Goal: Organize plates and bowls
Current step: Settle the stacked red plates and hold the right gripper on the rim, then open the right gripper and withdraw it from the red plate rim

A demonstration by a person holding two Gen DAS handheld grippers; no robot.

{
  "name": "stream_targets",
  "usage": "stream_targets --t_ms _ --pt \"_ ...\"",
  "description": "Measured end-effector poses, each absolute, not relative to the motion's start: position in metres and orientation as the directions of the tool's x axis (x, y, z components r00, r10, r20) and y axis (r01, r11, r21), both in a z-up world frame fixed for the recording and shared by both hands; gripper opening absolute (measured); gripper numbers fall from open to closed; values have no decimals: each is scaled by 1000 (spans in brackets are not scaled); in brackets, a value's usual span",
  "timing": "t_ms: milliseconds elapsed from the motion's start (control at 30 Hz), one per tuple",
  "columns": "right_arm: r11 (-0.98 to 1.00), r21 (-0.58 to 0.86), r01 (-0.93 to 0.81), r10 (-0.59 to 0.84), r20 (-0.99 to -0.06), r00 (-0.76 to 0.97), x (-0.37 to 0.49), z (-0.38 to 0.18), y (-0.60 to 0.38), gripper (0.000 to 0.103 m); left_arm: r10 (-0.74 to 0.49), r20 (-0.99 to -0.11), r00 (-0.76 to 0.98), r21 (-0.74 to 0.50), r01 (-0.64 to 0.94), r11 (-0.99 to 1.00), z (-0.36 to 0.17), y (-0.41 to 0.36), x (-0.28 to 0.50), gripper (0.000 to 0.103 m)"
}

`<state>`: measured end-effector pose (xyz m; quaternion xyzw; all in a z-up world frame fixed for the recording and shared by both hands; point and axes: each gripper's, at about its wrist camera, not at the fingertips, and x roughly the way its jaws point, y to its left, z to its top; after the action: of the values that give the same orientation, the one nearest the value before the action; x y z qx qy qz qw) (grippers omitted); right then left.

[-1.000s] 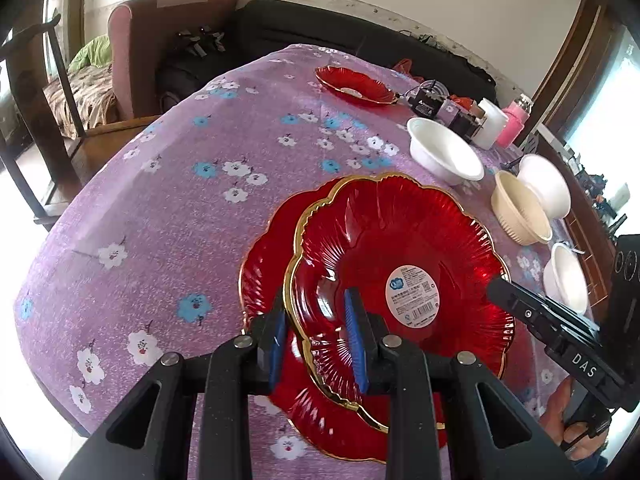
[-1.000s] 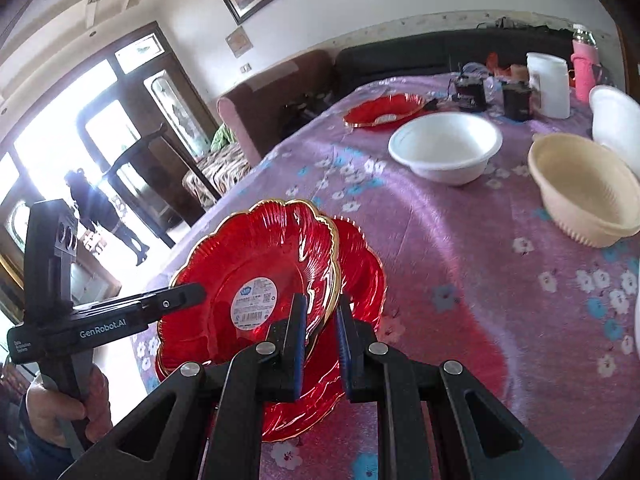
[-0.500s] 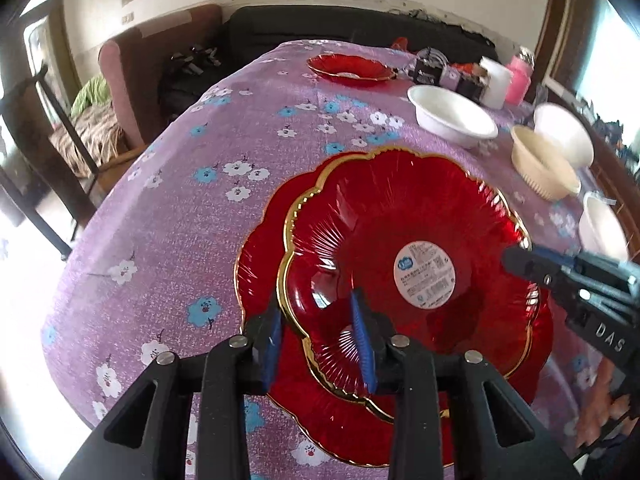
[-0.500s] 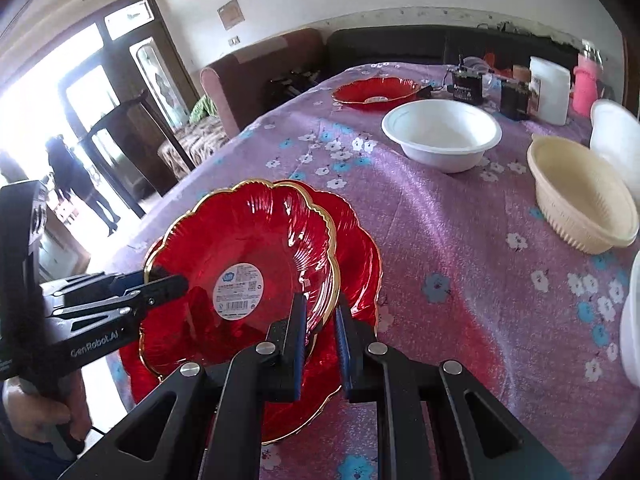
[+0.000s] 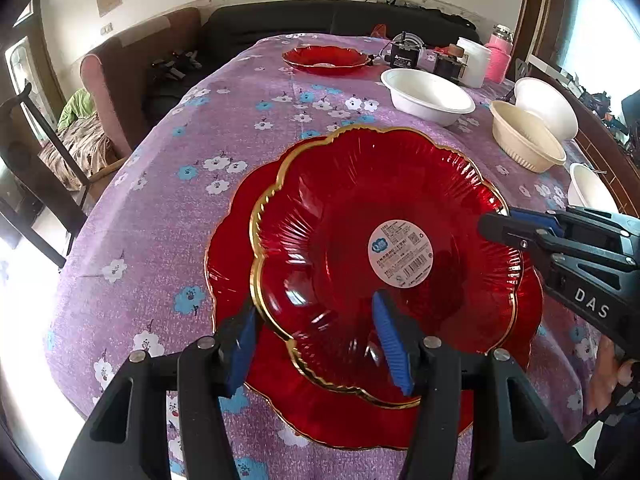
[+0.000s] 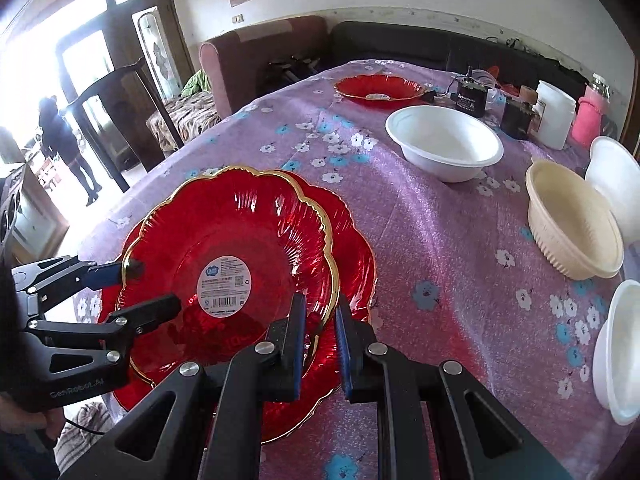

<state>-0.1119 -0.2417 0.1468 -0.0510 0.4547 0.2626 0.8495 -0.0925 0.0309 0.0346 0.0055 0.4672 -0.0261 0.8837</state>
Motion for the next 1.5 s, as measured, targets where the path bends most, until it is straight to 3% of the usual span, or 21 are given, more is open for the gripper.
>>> stream_targets --t_ms 67,167,367,800,1033,1167,1500 --pt "860 140 -491 390 -801 454 -112 147 -241 15 -38 -821 570 -9 53 999 36 30 -94 58" --pt "857 133 -497 387 -803 453 -112 147 -240 15 -18 -799 601 12 46 999 43 31 -98 72" --pt "855 115 -505 378 -806 456 -114 146 -235 15 -24 -795 606 5 47 999 47 32 -100 72" --pt "849 228 -478 459 -765 451 -113 152 -253 15 -18 -790 612 7 39 999 48 32 -100 73" --pt "846 268 -461 482 -752 449 -114 152 -261 15 23 -776 631 45 18 999 49 28 -101 73" --pt "843 288 -454 495 -746 446 -114 151 -264 17 90 -750 655 112 -9 994 50 25 -103 81" --pt "837 315 -448 514 -735 442 -115 151 -266 21 135 -729 671 153 -33 988 52 27 -106 81"
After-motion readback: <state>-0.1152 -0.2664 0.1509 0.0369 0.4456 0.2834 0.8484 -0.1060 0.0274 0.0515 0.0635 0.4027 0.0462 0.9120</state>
